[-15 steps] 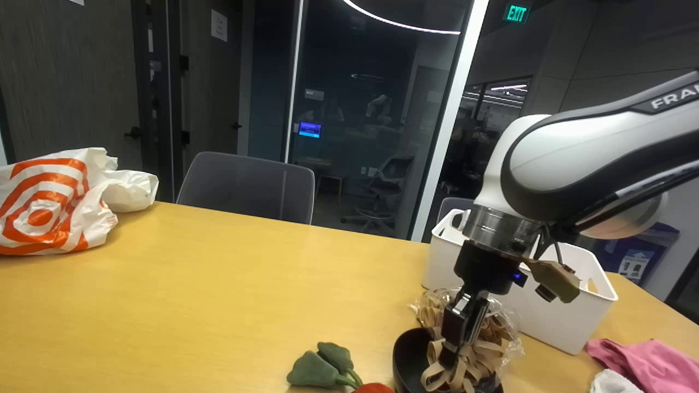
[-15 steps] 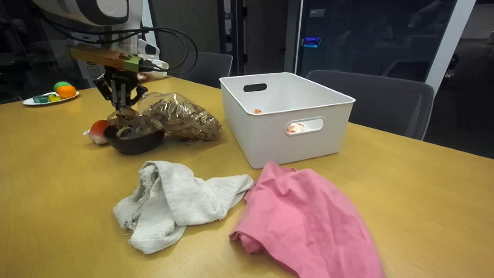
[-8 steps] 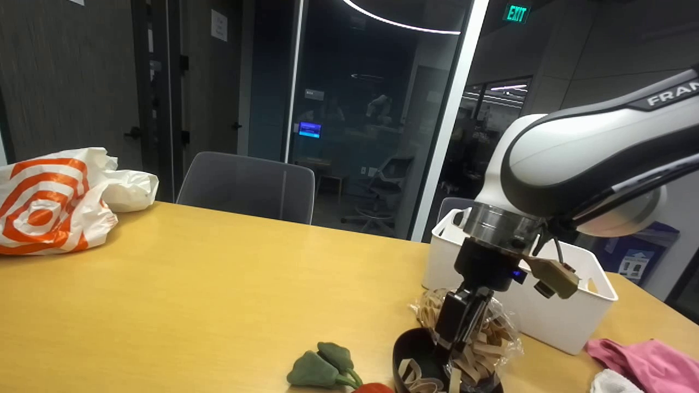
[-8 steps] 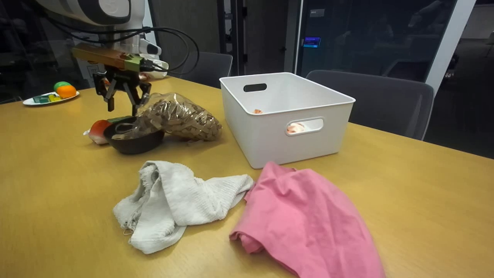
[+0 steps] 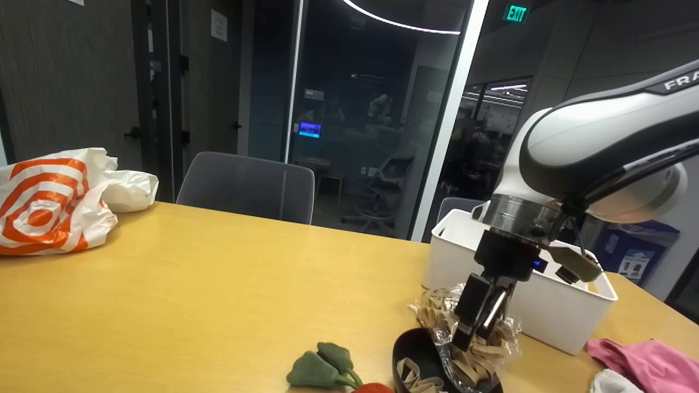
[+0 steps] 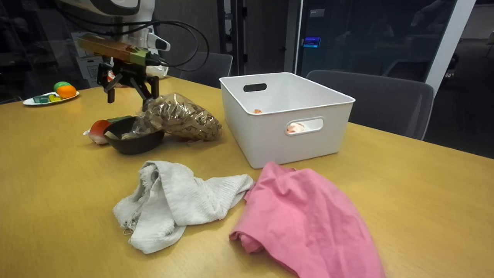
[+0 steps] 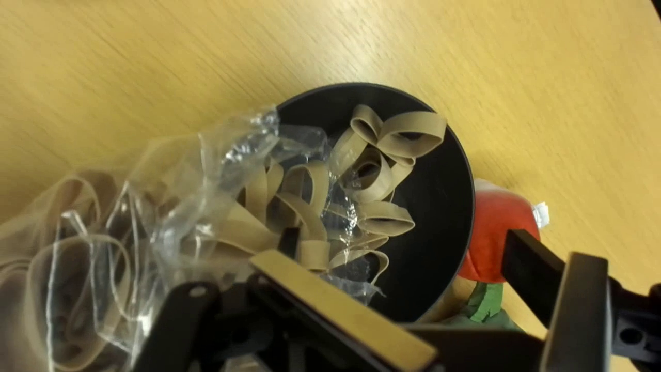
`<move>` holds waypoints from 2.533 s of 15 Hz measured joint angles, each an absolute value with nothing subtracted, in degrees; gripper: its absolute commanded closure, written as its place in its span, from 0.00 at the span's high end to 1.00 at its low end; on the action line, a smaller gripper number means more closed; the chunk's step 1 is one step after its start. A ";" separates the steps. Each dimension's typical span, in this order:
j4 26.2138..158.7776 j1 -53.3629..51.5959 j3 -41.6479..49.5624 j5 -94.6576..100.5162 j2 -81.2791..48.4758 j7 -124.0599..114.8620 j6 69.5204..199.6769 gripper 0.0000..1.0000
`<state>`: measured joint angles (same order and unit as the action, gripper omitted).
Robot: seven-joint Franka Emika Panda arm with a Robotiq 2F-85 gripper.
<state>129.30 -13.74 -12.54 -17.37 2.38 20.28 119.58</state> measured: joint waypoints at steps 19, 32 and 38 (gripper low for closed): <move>133.82 -13.90 -13.62 5.87 -0.29 1.74 132.45 1.00; 134.42 -14.09 -13.78 11.77 -0.37 -6.35 133.33 0.07; 134.26 -14.05 -13.71 7.13 0.86 -5.29 133.33 0.10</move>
